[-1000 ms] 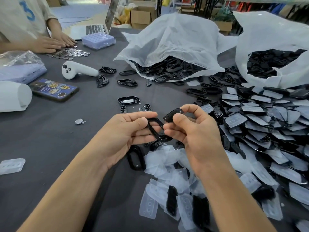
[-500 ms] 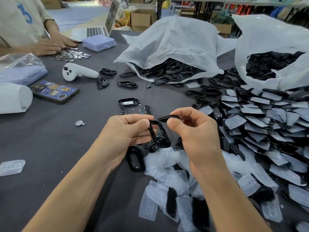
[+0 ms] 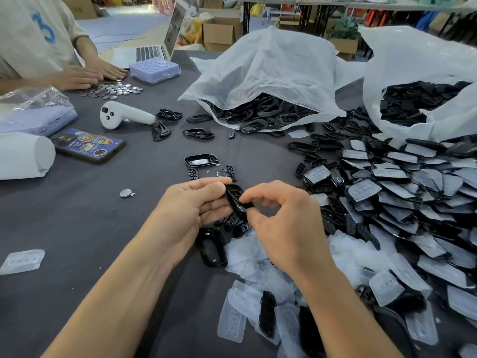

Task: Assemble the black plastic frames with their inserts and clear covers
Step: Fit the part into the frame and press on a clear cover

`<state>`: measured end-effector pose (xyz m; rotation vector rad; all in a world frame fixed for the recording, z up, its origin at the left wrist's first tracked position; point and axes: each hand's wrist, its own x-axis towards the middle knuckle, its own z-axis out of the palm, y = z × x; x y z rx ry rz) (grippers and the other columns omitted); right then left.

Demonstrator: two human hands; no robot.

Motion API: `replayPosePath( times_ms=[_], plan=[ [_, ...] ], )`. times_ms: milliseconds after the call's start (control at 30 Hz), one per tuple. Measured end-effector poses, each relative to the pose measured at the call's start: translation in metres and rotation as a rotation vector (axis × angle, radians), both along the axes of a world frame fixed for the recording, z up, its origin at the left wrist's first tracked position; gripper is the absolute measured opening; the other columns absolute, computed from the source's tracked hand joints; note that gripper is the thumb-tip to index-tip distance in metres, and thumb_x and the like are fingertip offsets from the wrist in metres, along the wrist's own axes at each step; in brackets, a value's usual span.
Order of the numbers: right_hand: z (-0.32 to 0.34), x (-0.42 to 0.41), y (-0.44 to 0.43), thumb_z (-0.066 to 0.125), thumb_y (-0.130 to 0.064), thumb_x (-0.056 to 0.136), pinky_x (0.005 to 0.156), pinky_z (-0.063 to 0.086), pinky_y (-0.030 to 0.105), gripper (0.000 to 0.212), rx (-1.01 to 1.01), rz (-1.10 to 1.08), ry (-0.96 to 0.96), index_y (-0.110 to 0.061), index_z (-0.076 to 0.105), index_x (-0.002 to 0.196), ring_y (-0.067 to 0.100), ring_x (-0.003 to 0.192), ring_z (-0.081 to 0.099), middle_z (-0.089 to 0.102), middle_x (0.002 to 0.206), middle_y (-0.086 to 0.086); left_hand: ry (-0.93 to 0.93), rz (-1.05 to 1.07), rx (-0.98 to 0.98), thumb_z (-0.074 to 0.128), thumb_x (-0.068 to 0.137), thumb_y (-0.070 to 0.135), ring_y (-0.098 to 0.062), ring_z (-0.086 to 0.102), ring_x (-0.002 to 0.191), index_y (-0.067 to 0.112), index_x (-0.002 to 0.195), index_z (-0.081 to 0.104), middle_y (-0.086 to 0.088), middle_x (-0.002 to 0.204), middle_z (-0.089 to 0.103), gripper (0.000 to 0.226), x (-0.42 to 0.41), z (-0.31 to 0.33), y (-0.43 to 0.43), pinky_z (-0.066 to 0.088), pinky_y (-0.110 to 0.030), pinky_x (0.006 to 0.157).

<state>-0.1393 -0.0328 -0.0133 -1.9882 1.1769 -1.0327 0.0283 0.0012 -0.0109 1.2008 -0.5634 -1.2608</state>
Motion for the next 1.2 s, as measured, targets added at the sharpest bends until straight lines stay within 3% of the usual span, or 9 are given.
replayPosePath(
  times_ms=[167,267,400,500,600,833,900,1000,1200],
  plan=[
    [0.000,0.002,-0.001,0.081,-0.005,0.081,0.080,0.059,0.029,0.024,0.133,0.015,-0.097,-0.028,0.082,0.078,0.006,0.083,0.071,0.074,0.098,-0.020,-0.049,-0.052,-0.027,0.060,0.098,0.000,-0.013,0.077,0.071,0.016,0.080,0.086,-0.011,0.087,0.080,0.035,-0.001,-0.003,0.000,0.061,-0.022,0.065],
    [0.004,0.002,0.001,0.079,-0.004,0.082,0.075,0.061,0.036,0.026,0.231,0.039,-0.207,-0.029,0.081,0.077,0.010,0.072,0.074,0.077,0.080,-0.015,-0.041,-0.054,-0.067,0.062,0.094,0.002,-0.014,0.077,0.074,0.017,0.081,0.085,-0.011,0.088,0.081,0.031,-0.003,-0.003,0.000,0.061,-0.023,0.066],
    [0.005,0.001,0.001,0.080,-0.001,0.074,0.073,0.063,0.040,0.032,0.257,-0.024,-0.284,-0.027,0.064,0.080,0.019,0.072,0.073,0.076,0.077,-0.003,-0.011,-0.092,-0.099,0.070,0.075,0.017,-0.014,0.078,0.077,0.019,0.085,0.086,-0.011,0.091,0.081,0.019,-0.005,0.000,0.001,0.061,-0.022,0.067],
    [0.004,-0.002,-0.003,0.081,0.001,0.072,0.074,0.063,0.048,0.038,0.308,-0.026,-0.317,-0.026,0.055,0.078,0.028,0.073,0.074,0.076,0.078,0.004,-0.136,-0.109,-0.081,0.076,0.073,0.019,-0.017,0.075,0.082,0.020,0.092,0.086,-0.012,0.095,0.081,0.021,-0.009,-0.002,0.004,0.061,-0.023,0.069],
    [0.003,-0.003,-0.004,0.084,-0.001,0.070,0.072,0.063,0.042,0.035,0.278,-0.035,-0.279,-0.025,0.060,0.077,0.021,0.069,0.072,0.075,0.076,0.000,-0.312,-0.110,-0.024,0.075,0.089,0.007,-0.022,0.072,0.080,0.015,0.091,0.085,-0.018,0.094,0.079,0.013,-0.017,-0.004,0.005,0.064,-0.028,0.075],
    [0.013,-0.015,-0.010,0.080,-0.014,0.080,0.060,0.050,0.012,0.017,0.089,-0.051,0.052,-0.027,0.072,0.075,0.000,0.065,0.066,0.071,0.070,-0.016,-0.460,0.183,0.004,0.071,0.092,0.003,-0.015,0.075,0.063,0.032,0.072,0.083,-0.005,0.074,0.080,0.037,-0.018,-0.003,-0.003,0.060,-0.024,0.057],
    [0.017,-0.022,-0.011,0.083,-0.022,0.077,0.058,0.044,0.011,0.011,0.163,0.043,0.261,-0.029,0.075,0.075,-0.001,0.062,0.062,0.070,0.069,-0.015,-0.437,0.207,0.011,0.071,0.092,0.004,-0.016,0.074,0.061,0.031,0.072,0.083,-0.005,0.074,0.079,0.036,-0.014,-0.004,-0.003,0.061,-0.026,0.056],
    [0.016,-0.020,-0.007,0.086,-0.033,0.073,0.071,0.047,0.022,0.015,0.250,0.125,0.556,-0.034,0.076,0.085,0.002,0.074,0.060,0.067,0.079,-0.014,-0.443,0.216,0.009,0.071,0.090,0.004,-0.017,0.072,0.061,0.031,0.074,0.084,-0.006,0.074,0.079,0.034,-0.013,-0.006,-0.002,0.063,-0.029,0.058],
    [0.007,-0.017,-0.008,0.082,-0.018,0.075,0.057,0.042,0.016,0.015,0.241,0.138,0.418,-0.028,0.072,0.069,0.004,0.061,0.059,0.068,0.066,-0.010,-0.485,0.174,0.005,0.073,0.090,0.007,-0.020,0.070,0.065,0.033,0.074,0.084,-0.010,0.076,0.079,0.033,-0.013,-0.010,-0.002,0.060,-0.028,0.059]
  ],
)
